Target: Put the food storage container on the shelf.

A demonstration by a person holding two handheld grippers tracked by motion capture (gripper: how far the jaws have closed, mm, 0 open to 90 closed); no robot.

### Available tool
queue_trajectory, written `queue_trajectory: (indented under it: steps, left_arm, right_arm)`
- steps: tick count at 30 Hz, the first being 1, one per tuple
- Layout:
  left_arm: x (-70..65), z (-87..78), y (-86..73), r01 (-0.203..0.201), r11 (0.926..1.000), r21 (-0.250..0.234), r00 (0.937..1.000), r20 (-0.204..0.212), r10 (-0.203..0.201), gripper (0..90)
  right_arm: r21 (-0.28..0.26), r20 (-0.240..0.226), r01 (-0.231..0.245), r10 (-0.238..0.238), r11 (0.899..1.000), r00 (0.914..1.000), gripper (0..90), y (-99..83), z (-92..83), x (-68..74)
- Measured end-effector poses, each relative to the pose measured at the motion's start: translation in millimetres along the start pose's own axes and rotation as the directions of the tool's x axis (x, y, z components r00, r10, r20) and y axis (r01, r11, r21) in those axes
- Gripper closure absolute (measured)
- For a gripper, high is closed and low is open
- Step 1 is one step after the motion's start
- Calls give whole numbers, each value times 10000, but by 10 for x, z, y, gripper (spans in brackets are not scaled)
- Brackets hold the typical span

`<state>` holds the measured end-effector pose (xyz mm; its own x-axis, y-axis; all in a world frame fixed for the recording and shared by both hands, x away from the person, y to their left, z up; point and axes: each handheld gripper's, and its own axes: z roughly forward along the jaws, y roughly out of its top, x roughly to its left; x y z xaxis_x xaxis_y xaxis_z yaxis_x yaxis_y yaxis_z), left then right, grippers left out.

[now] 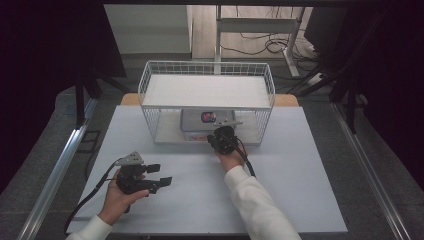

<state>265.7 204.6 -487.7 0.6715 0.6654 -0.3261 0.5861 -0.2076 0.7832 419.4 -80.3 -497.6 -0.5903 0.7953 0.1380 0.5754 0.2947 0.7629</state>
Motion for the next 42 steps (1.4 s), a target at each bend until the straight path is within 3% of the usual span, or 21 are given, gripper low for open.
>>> queue_trajectory:
  steps: [4, 9, 13, 21, 25, 27, 33, 36, 39, 42]
  left_arm:
    - [0, -3, -4, -111, 9999, 41, 9999, -105, 111, 246]
    - [-1, 10, -9, -132, 9999, 100, 9999, -102, 133, 246]
    - [-2, 10, -12, -177, 9998, 118, 9997, -167, 179, 246]
    - [-16, 25, -24, -243, 9995, 197, 9992, -315, 249, 247]
    - [-24, 31, -31, -328, 9992, 244, 9980, -528, 341, 247]
    - [-32, 29, -36, -365, 9989, 284, 9969, -685, 384, 247]
    - [-48, 53, -53, -368, 9984, 433, 9950, -915, 406, 247]
    - [-91, 28, -85, -518, 9972, 547, 9908, -1222, 582, 247]
    - [-147, 0, -124, -658, 9962, 569, 9879, -1369, 730, 244]
    - [-181, -4, -145, -672, 9959, 612, 9873, -1400, 753, 240]
  right_arm:
    - [-20, 43, -135, 135, 9999, 9999, 892, 4, 19, -13]
    - [-102, -361, -202, 199, 9997, 9992, 892, -9, -54, 27]
    - [-122, -531, 207, -214, 9997, 9984, 892, -35, -216, 66]
    - [-243, -715, 1328, -1343, 9908, 9884, 892, -291, -859, 10]
    - [-231, -909, 1213, -1230, 9923, 9882, 892, -481, -1184, -123]
    - [-163, -973, 1380, -1389, 9903, 9855, 892, -603, -1350, -185]
    - [-126, -1131, 1399, -1404, 9901, 9836, 891, -919, -1683, -334]
    - [43, -1097, 1477, -1464, 9890, 9831, 882, -1042, -1785, -400]
    - [105, -1119, 1466, -1445, 9891, 9832, 795, -1154, -1853, -467]
    - [86, -968, 1403, -1388, 9901, 9856, 544, -1192, -1878, -506]
